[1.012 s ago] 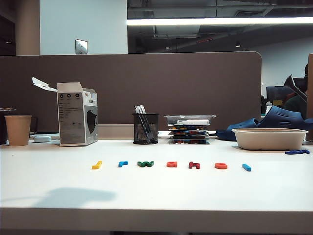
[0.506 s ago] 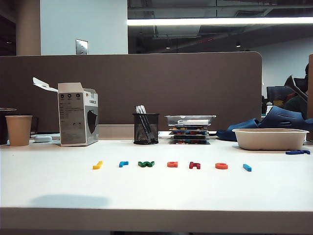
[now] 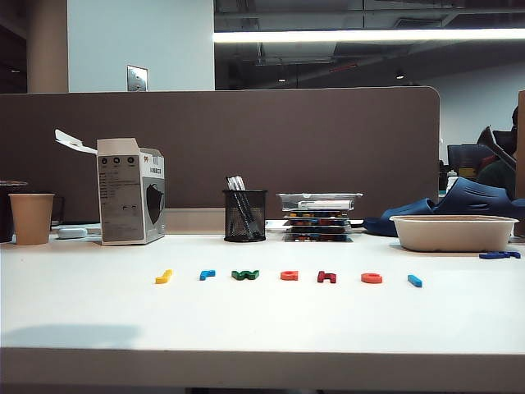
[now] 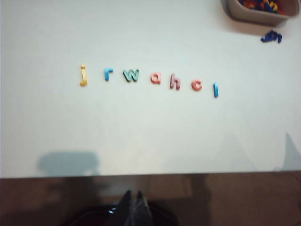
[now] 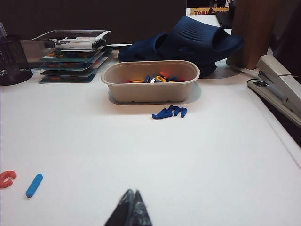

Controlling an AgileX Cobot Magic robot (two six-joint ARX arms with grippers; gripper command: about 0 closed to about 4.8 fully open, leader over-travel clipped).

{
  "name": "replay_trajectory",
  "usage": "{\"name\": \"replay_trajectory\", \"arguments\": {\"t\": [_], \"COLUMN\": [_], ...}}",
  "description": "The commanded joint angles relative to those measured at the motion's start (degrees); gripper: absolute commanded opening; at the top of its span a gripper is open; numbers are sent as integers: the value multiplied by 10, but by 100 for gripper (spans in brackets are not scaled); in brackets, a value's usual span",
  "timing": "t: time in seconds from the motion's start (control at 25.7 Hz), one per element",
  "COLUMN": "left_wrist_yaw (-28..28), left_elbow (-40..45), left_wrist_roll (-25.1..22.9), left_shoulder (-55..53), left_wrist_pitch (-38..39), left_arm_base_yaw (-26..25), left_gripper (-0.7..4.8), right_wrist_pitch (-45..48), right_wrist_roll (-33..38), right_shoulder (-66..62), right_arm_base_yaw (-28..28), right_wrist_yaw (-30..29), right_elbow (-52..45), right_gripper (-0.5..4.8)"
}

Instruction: Select the appropriate letters from the row of letter magnets placed on the table to arrange into the word "car".

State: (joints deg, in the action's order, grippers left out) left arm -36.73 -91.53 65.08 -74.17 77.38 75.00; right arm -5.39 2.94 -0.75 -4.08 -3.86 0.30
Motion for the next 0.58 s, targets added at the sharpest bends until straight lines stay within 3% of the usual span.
{"name": "replay_trajectory", "arguments": {"t": [0.04, 0.58], "left_wrist_yaw": [-16, -16], "left_elbow": [-3, -3], "left_wrist_roll": [-1, -1], "left_shoulder": [1, 1], "left_wrist_pitch": [-20, -29], "left_arm_base_yaw": [-1, -1], "left_gripper": [-6, -5], "right_wrist_pitch": [10, 15], "right_wrist_roll": [-1, 0], "right_shoulder": [8, 8], "right_arm_base_yaw": [1, 1], "right_wrist_yaw": [3, 1], "right_elbow": [-2, -2], "right_gripper": [-1, -1]}}
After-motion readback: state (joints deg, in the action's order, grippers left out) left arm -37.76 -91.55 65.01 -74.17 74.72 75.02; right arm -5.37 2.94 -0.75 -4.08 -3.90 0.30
